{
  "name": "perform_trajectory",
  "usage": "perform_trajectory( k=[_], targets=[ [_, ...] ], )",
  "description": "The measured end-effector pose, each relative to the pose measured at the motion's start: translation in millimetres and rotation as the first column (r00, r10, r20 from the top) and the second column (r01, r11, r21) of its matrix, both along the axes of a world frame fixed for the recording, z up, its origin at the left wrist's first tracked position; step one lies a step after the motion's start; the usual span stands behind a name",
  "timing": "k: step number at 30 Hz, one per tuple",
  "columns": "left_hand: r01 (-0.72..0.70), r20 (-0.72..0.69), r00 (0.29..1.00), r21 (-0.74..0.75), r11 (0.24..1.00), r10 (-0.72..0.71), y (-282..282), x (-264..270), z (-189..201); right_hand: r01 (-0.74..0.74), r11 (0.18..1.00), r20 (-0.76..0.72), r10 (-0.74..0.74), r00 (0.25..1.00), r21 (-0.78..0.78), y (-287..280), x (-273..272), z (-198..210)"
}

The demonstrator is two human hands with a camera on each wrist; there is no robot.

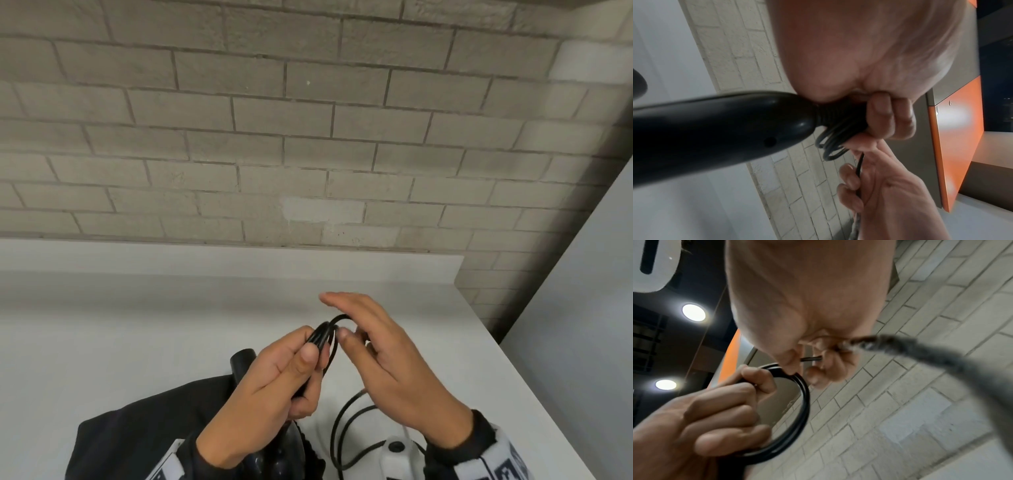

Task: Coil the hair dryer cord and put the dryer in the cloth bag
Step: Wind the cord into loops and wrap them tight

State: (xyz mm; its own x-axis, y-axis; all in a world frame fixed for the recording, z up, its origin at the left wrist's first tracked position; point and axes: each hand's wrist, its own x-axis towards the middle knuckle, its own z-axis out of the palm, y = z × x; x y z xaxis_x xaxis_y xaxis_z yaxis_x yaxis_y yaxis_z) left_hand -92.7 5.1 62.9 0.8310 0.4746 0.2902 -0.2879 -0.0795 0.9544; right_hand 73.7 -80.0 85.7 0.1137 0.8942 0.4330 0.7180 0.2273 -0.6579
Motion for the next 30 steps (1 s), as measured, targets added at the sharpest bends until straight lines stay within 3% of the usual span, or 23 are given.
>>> perform_trajectory(
  k=[3,8,12,17,24,30],
  targets=[
    [0.056,-0.009,0.998,-0.007,0.998,-0.056,2,0,1,-0.132,0.989,-0.067,0.128,0.99,-0.069,0,3,-4],
    [0.12,0.039,0.992,-0.06,0.991,-0.118,4,1,0,-0.248,0.967,-0.383,0.209,0.9,-0.055,-3,2,-6],
    [0.111,0.045,0.993,-0.121,0.986,-0.106,6,5,-4,-0.198,0.979,-0.365,0.169,0.916,-0.043,-1,0,-17],
    [0.012,-0.001,1.0,-0.082,0.997,-0.012,11,4,-4,-0.113,0.994,-0.413,0.101,0.905,-0.003,-1,-8,-25],
    [-0.143,-0.035,0.988,0.14,0.98,0.149,9,-2,-12,0.017,1.0,-0.506,-0.004,0.862,0.021,0,-15,-26],
    [-0.247,-0.024,0.967,0.125,0.961,0.252,-1,0,-19,-0.025,1.0,-0.575,0.018,0.818,-0.005,-1,-17,-29]
  ],
)
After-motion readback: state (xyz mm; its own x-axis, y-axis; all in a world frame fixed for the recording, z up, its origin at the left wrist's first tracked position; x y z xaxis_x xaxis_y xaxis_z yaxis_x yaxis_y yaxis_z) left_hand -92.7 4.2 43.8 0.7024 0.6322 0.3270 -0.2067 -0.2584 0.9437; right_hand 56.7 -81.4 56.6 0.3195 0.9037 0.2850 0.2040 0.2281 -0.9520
